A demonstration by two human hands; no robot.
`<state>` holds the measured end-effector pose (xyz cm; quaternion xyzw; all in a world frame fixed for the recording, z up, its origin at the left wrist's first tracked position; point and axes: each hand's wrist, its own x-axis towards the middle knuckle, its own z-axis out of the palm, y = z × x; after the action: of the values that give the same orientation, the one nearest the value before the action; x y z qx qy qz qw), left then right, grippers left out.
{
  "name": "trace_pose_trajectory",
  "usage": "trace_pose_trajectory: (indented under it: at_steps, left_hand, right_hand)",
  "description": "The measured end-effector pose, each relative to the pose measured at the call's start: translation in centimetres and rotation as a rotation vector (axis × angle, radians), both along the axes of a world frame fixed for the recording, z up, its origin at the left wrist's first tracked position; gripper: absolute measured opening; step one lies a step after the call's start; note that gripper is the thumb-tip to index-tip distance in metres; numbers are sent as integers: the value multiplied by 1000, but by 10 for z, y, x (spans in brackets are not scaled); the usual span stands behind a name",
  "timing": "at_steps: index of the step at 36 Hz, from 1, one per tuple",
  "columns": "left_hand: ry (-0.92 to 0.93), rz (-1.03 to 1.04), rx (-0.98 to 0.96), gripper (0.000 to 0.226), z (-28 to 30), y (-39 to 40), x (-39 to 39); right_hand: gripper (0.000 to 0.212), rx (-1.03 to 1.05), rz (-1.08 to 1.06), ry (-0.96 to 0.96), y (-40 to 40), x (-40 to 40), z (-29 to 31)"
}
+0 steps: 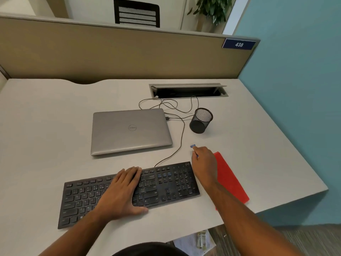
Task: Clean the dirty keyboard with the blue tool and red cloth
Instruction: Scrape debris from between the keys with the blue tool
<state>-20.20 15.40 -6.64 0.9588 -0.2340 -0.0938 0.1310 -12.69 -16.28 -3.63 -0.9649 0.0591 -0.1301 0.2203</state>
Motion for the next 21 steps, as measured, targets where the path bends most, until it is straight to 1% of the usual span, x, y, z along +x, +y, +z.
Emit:
trace_pose_trajectory:
  at_steps: [9, 14, 21]
  left_hand:
    - [7, 14, 2, 136, 4, -3, 0]
    - [7, 13, 0, 137, 0, -1, -1]
    - [-8, 18, 9, 137, -2, -1, -1]
  right_hand:
    - [42, -132, 71, 154, -1, 58, -12]
    - [48, -168, 105, 248, -2, 70, -16]
    - [62, -237, 141, 288, -3, 75, -21]
